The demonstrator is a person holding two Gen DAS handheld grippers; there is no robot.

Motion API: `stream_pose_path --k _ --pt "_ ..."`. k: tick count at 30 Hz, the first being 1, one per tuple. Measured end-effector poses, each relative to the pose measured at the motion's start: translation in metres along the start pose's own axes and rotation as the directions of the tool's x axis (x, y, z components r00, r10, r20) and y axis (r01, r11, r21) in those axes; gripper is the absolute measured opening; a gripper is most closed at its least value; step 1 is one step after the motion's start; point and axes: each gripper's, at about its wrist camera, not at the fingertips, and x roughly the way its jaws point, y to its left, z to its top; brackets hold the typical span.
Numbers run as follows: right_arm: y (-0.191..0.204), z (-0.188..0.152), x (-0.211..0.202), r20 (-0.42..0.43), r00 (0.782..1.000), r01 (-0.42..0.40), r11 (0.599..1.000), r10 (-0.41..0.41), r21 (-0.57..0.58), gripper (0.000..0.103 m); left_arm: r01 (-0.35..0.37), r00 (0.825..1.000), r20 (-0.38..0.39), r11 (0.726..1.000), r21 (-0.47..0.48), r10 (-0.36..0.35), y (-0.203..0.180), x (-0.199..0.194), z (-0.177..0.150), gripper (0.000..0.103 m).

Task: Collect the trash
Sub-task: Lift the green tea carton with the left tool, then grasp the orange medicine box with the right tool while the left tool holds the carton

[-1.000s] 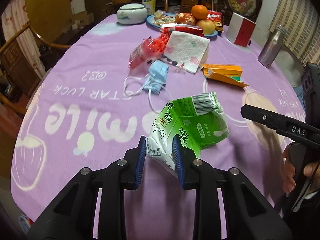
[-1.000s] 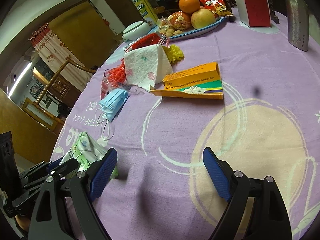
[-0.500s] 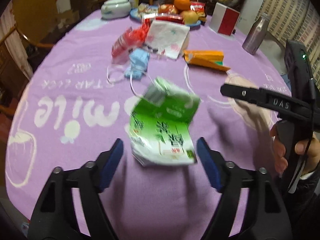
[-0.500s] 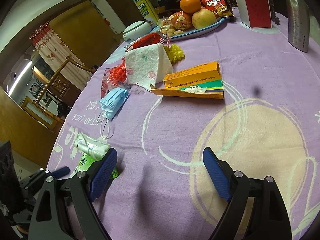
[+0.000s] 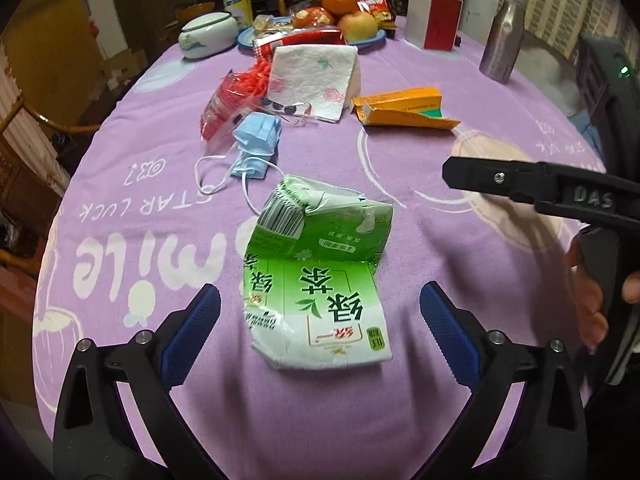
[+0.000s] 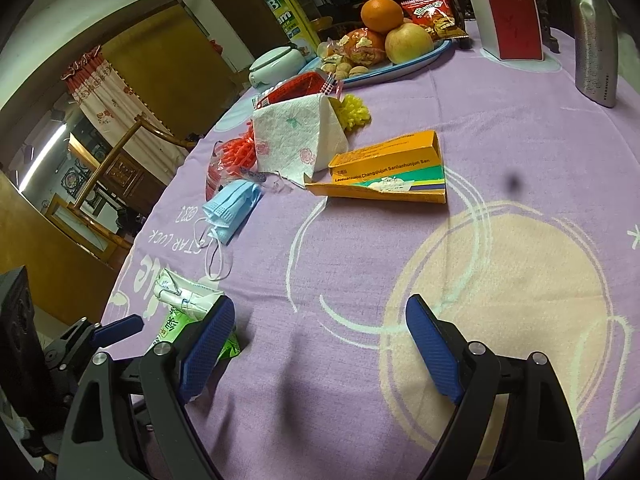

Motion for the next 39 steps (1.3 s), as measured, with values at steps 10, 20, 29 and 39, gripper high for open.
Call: stream_pose_path --k 10,20,29,39 --pt "-0.002 0.001 -0.003 0.011 1.000 -0.004 1.000 0.004 0.006 0.086 -0.039 0.999 -0.038 0.999 0.004 0.039 -0.002 0.020 0.009 0.096" --pt "-0.004 0.001 -0.003 0.011 1.000 -0.001 1.000 0.001 0.013 0.086 -0.080 0.992 -0.092 0.995 0.056 0.085 -0.010 0.043 0.005 0.097" --pt "-0.006 0.000 0.001 0.002 1.000 0.011 1.000 -0.011 0.022 0.086 -0.111 0.993 -0.040 0.994 0.022 0.112 0.009 0.032 0.001 0.077" --pt "-0.010 0.007 0.014 -0.033 0.991 0.133 0.991 -0.132 0.011 0.086 -0.083 0.993 0.069 0.989 -0.125 0.092 0.040 0.013 0.018 0.077"
